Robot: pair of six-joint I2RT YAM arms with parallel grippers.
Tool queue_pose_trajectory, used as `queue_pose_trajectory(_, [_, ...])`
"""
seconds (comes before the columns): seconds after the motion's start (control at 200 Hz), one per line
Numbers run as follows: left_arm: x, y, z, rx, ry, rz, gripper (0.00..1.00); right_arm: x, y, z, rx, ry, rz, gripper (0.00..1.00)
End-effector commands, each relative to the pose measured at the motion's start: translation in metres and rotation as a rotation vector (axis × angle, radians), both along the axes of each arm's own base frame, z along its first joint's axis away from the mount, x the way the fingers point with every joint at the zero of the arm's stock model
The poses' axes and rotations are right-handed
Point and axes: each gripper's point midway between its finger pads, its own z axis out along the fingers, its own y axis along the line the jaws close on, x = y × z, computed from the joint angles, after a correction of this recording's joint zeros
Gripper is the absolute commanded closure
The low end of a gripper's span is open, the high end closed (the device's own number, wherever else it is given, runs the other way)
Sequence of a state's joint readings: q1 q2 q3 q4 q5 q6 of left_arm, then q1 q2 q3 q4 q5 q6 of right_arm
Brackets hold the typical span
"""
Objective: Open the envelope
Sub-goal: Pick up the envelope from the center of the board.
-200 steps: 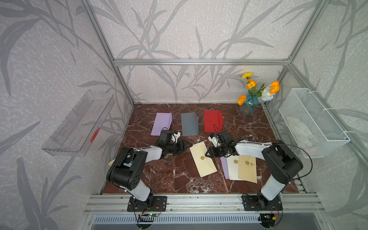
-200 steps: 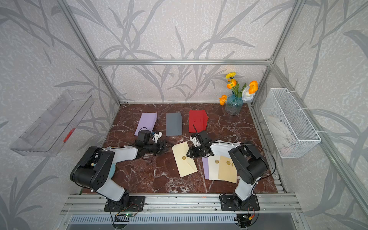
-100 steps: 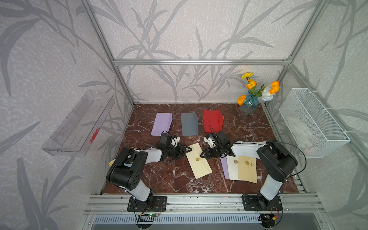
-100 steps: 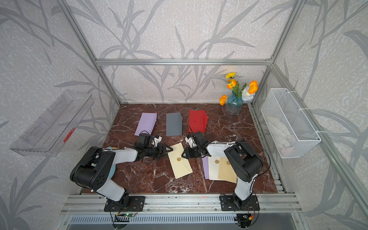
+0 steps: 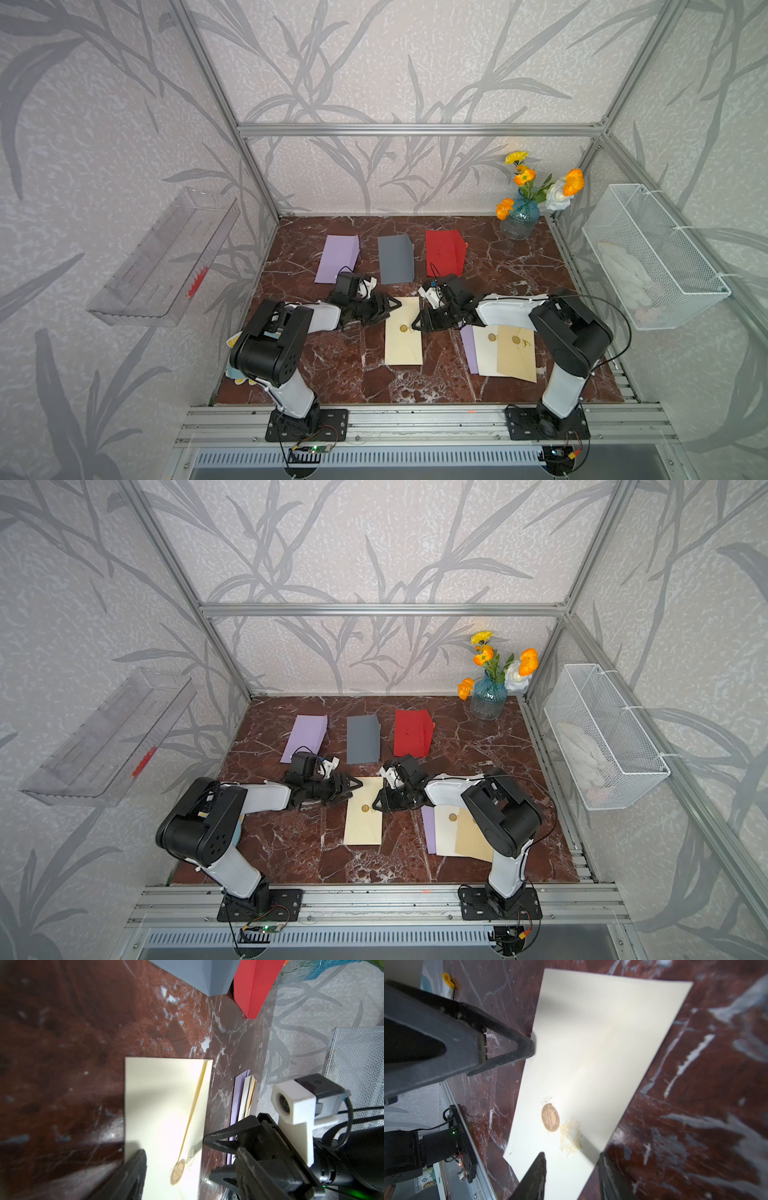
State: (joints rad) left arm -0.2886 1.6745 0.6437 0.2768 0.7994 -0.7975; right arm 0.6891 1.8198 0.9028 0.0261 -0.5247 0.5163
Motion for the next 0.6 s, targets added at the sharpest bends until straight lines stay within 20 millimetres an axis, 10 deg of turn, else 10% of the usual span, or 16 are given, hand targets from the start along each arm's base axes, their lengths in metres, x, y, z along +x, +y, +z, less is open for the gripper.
queue_pose_trajectory(0.0, [0.000, -0.002, 0.006, 0.021, -0.020, -0.023, 0.33, -0.015, -0.010, -0.025, -0.090, 0.057, 0.004, 0.57])
queue_pose_trajectory(0.595, [-0.044, 0.031, 0.016, 0.190, 0.023, 0.000, 0.31, 0.010, 0.005, 0.017, -0.053, -0.079, 0.025, 0.59])
